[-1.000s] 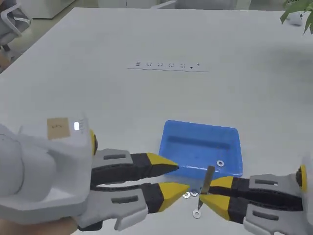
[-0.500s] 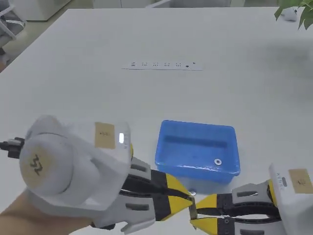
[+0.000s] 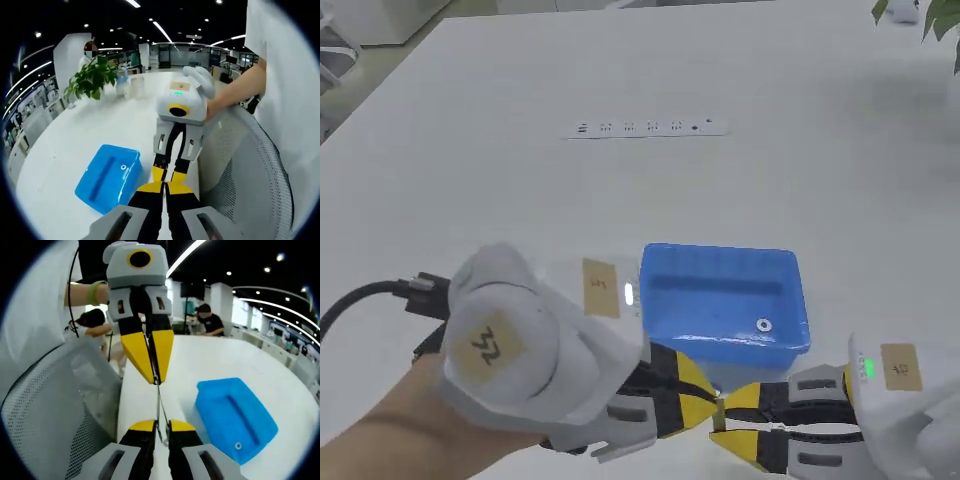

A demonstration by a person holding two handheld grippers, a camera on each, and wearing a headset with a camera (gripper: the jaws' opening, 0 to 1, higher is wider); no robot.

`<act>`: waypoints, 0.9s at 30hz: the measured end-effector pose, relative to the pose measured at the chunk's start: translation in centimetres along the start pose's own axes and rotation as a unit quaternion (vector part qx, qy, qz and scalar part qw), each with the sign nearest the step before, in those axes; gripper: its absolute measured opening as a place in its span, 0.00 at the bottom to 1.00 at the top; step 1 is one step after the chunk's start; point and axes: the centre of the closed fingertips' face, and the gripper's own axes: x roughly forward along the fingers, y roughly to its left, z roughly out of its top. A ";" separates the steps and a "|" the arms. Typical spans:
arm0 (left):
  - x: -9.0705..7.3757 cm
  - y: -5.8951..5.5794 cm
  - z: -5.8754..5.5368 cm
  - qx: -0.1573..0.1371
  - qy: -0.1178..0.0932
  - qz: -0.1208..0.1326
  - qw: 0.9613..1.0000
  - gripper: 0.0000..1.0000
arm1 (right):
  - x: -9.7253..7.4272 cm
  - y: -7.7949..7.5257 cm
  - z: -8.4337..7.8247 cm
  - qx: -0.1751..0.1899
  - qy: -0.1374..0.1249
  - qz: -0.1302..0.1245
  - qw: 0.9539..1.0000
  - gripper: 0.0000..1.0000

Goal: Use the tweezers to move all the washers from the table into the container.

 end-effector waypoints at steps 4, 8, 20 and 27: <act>0.1 0.0 0.0 0.004 0.002 -0.003 1.000 0.00 | 0.1 0.0 -0.3 0.006 0.002 0.000 1.000 0.05; -0.1 0.2 -0.1 0.015 0.009 -0.002 1.000 0.00 | 0.1 0.0 -0.4 0.008 0.003 -0.001 1.000 0.06; -0.1 0.3 0.1 0.014 0.017 -0.020 1.000 0.00 | 0.2 0.1 2.0 0.017 -0.009 0.010 1.000 0.11; 0.3 0.3 0.0 -0.002 0.014 -0.015 1.000 0.00 | 0.5 0.0 1.4 0.010 0.021 0.017 1.000 0.04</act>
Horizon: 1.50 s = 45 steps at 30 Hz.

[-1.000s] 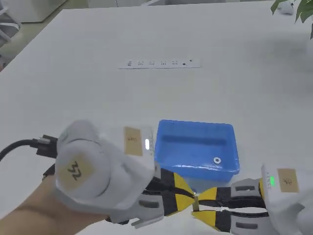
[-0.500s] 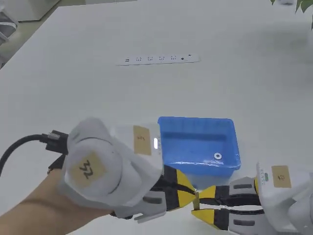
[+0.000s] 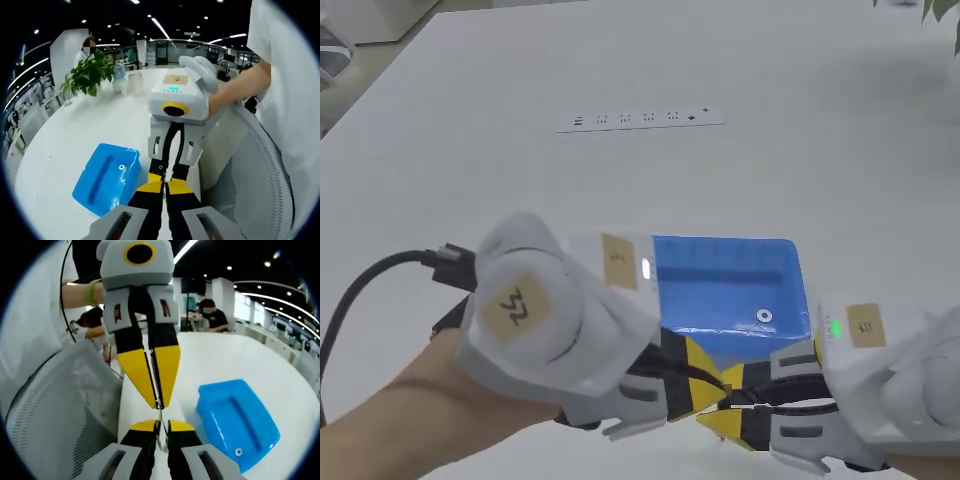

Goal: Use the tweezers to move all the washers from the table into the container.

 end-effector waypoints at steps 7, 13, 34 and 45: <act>-0.9 -0.1 1.0 -0.074 -0.056 0.015 0.996 0.17 | -0.2 0.1 -0.3 0.018 0.004 -0.004 1.000 0.02; -3.2 0.9 0.6 -0.170 -0.137 0.081 0.972 0.49 | -0.9 -1.2 -0.3 0.115 -0.042 -0.034 0.992 0.01; -6.9 1.3 -4.7 -0.270 -0.210 0.284 0.896 0.87 | -7.4 -6.8 3.2 0.270 -0.167 -0.109 0.942 0.01; -9.4 3.0 -4.6 -0.281 -0.267 0.339 0.857 0.90 | -8.4 -10.9 3.5 0.277 -0.171 -0.159 0.932 0.02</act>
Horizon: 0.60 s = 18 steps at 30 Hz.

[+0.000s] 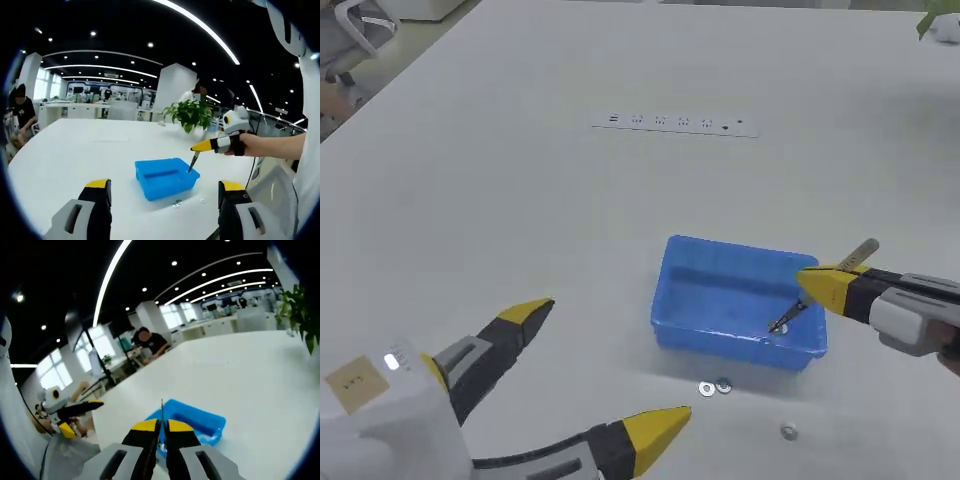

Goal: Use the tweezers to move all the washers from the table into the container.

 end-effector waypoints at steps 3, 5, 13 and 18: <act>0.0 0.3 0.0 -0.005 -0.004 0.003 1.000 0.90 | 0.5 -0.6 -0.2 -0.003 0.006 -0.010 1.000 0.02; 0.0 0.2 -0.1 -0.003 -0.002 0.002 1.000 0.90 | 1.0 -1.0 -0.4 -0.006 0.013 -0.020 1.000 0.02; 0.0 0.4 -0.1 0.003 -0.003 0.003 1.000 0.87 | 3.5 -2.7 -1.5 -0.042 0.043 -0.052 0.997 0.02; 0.0 0.4 -0.2 0.010 0.000 0.002 1.000 0.87 | 4.7 -3.4 -2.4 -0.066 0.062 -0.062 0.994 0.02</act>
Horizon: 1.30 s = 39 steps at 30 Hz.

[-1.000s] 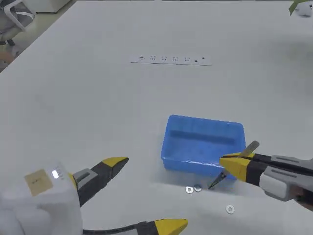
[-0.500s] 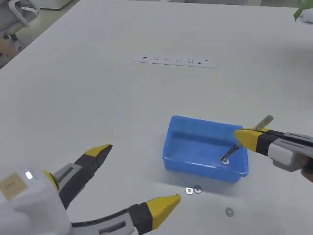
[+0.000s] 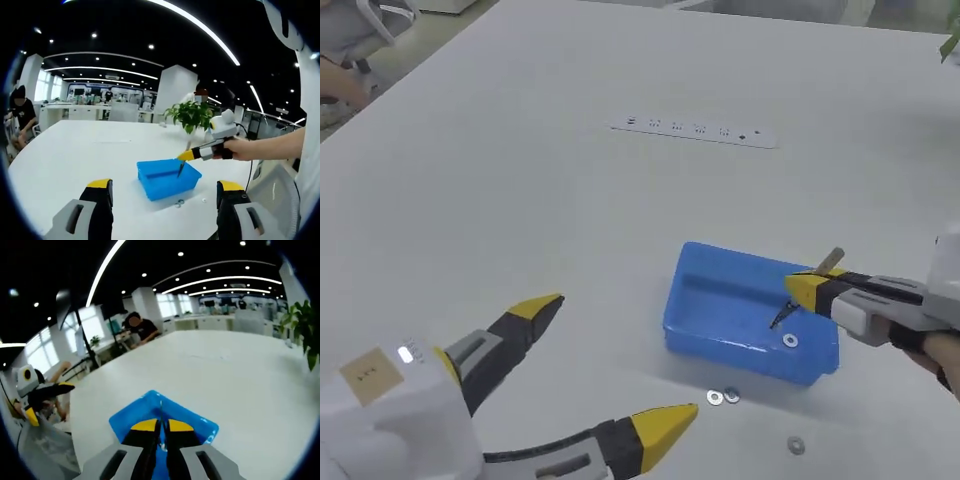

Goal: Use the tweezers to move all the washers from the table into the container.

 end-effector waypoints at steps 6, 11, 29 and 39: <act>-0.1 0.2 0.1 -0.001 -0.003 0.004 1.000 0.86 | 0.9 0.0 -1.0 -0.023 0.020 -0.001 1.000 0.02; -0.1 0.4 0.0 0.000 -0.003 0.005 1.000 0.86 | 0.8 0.1 -1.3 -0.043 0.029 -0.004 0.999 0.03; 0.0 0.3 0.0 0.004 0.003 0.005 1.000 0.83 | -4.5 3.2 2.6 -0.007 -0.060 0.021 0.998 0.02; -0.1 0.3 -0.1 0.007 0.005 0.005 1.000 0.82 | -7.6 6.0 -0.4 0.038 -0.064 0.054 0.996 0.02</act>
